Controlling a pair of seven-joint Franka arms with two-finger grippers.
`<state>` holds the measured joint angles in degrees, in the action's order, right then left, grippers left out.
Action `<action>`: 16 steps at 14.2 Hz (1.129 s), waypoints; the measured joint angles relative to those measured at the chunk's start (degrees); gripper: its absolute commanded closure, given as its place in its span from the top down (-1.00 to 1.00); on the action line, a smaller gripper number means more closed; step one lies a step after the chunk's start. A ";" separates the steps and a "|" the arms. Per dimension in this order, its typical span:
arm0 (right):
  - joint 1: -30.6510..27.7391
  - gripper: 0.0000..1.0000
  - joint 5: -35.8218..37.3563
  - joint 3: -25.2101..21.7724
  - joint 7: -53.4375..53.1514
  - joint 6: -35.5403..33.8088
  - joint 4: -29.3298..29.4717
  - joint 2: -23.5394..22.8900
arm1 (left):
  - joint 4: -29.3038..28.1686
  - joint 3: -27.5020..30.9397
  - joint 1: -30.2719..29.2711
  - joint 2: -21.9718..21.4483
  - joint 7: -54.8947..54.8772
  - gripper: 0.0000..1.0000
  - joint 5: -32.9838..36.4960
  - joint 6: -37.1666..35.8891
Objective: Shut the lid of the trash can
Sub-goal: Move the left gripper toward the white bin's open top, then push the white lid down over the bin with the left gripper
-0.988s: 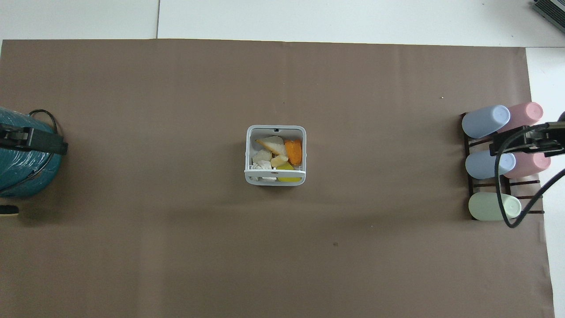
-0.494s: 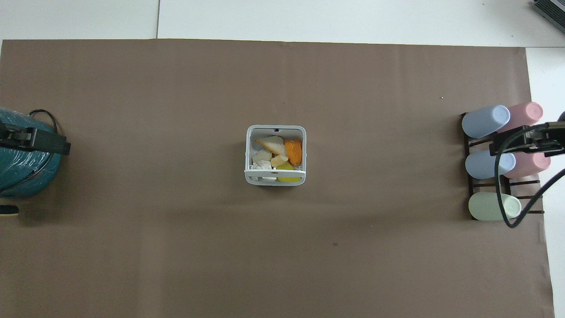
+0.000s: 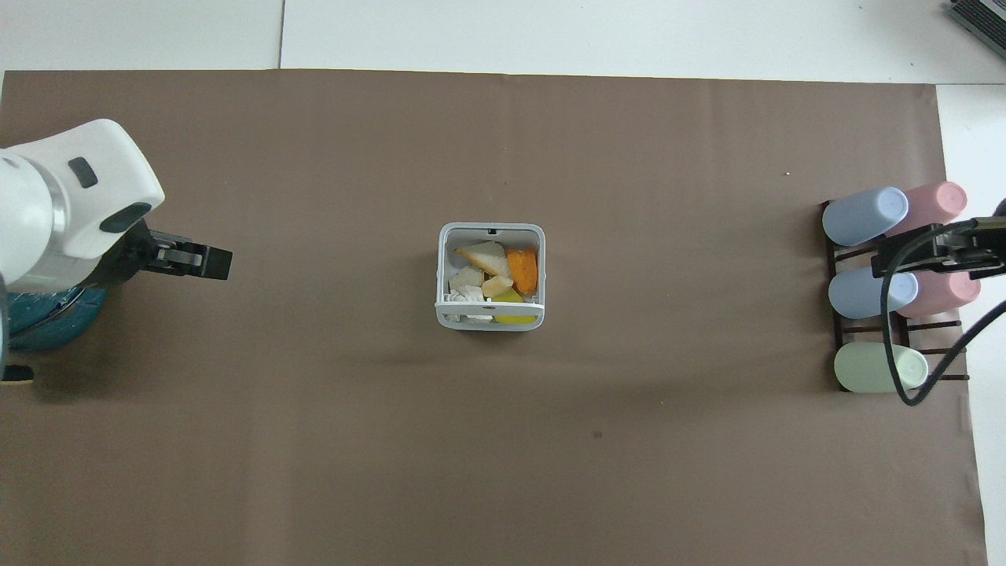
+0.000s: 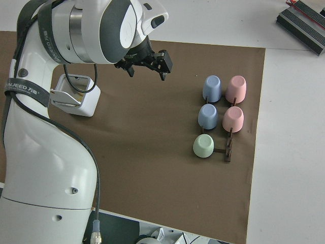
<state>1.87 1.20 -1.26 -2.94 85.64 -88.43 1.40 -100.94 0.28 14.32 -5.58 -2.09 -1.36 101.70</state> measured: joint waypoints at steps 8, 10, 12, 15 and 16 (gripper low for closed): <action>0.00 1.00 0.00 0.00 0.00 0.00 0.00 0.00 | -7.65 -0.30 12.74 -2.08 2.09 -1.00 0.00 7.93; 0.00 1.00 0.00 0.00 0.00 0.00 0.00 0.00 | -8.47 -0.35 16.09 -2.03 4.67 -1.00 0.00 8.99; 0.00 1.00 0.00 0.00 0.00 0.00 0.00 0.00 | -9.11 -0.41 19.08 -1.72 6.74 -1.00 0.00 10.36; 0.00 1.00 0.00 0.00 0.00 0.00 0.00 0.00 | -9.59 -0.48 22.78 -0.30 10.34 -1.00 0.00 14.15; 0.00 1.00 0.00 0.00 0.00 0.00 0.00 0.00 | -9.65 -0.53 23.93 0.53 11.53 -1.00 0.00 15.47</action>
<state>1.87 1.20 -1.26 -2.94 85.64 -88.44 1.40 -110.59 -0.25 38.25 -5.04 9.44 -1.36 117.18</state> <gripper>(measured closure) 0.000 0.991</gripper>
